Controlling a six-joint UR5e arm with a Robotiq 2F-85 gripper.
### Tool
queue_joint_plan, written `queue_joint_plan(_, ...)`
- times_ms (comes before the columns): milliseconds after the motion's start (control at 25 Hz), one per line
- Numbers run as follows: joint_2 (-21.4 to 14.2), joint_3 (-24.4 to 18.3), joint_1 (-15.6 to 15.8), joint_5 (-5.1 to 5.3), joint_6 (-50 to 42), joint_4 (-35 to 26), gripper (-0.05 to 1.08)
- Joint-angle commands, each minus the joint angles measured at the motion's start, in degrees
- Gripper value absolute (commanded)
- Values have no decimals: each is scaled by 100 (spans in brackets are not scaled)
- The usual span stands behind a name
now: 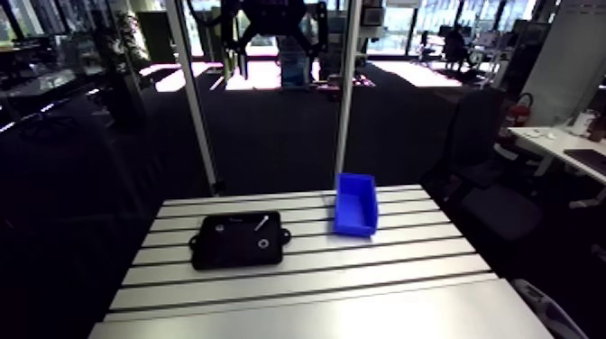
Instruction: Pick up the M10 bolt from the tray and put it into the blue bin.
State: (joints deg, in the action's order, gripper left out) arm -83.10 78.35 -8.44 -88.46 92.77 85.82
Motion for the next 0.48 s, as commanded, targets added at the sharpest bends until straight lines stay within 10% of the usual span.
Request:
queue_joint_plan(40,-396,308,9,97,-475,431,1)
queue_joint_plan(480,-378,369,18,97,-492,448,1)
